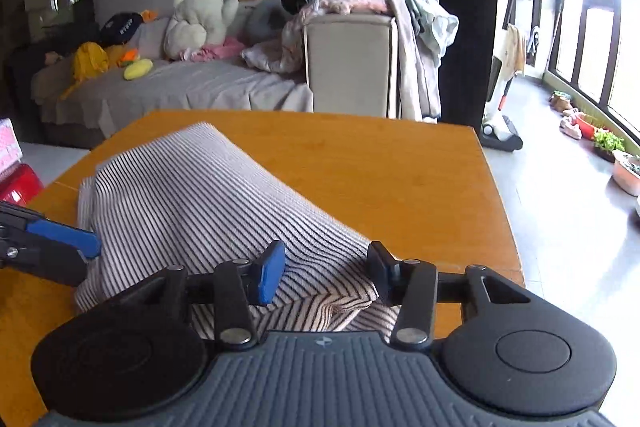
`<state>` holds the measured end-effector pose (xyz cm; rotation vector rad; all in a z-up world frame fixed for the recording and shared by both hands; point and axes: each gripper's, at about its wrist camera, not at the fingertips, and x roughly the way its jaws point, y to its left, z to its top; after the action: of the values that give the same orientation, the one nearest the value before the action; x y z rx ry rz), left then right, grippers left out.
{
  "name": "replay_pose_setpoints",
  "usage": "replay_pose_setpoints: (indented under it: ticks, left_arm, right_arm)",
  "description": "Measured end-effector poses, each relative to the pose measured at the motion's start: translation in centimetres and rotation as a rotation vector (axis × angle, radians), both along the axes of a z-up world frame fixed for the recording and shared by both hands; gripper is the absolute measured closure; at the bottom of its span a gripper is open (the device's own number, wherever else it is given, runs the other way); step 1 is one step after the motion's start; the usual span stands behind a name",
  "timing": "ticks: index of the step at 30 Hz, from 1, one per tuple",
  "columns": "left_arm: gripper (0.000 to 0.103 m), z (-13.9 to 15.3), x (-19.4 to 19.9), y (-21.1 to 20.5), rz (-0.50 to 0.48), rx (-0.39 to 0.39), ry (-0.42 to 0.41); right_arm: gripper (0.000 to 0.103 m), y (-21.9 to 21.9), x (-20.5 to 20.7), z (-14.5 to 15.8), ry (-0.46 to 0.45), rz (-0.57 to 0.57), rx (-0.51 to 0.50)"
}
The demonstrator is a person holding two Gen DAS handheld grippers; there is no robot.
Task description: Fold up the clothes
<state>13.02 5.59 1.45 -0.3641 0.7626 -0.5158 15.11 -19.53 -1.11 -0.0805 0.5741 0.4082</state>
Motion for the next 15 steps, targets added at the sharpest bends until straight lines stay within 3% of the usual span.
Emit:
replay_pose_setpoints:
  ticks: [5,9,15]
  left_arm:
    - [0.028,-2.2,0.8,-0.9,0.007,0.082,0.04]
    - [0.035,-2.7,2.1,0.2,0.045,0.07,0.055]
    - [0.035,-2.6,2.9,1.0,0.101,0.151,0.007]
  right_arm:
    - [0.055,0.2,-1.1,-1.0,-0.001,0.007,-0.028]
    - [0.054,0.3,-1.9,-1.8,-0.002,0.012,-0.048]
    - [0.038,1.8,-6.3,-1.8,0.019,0.094,0.005]
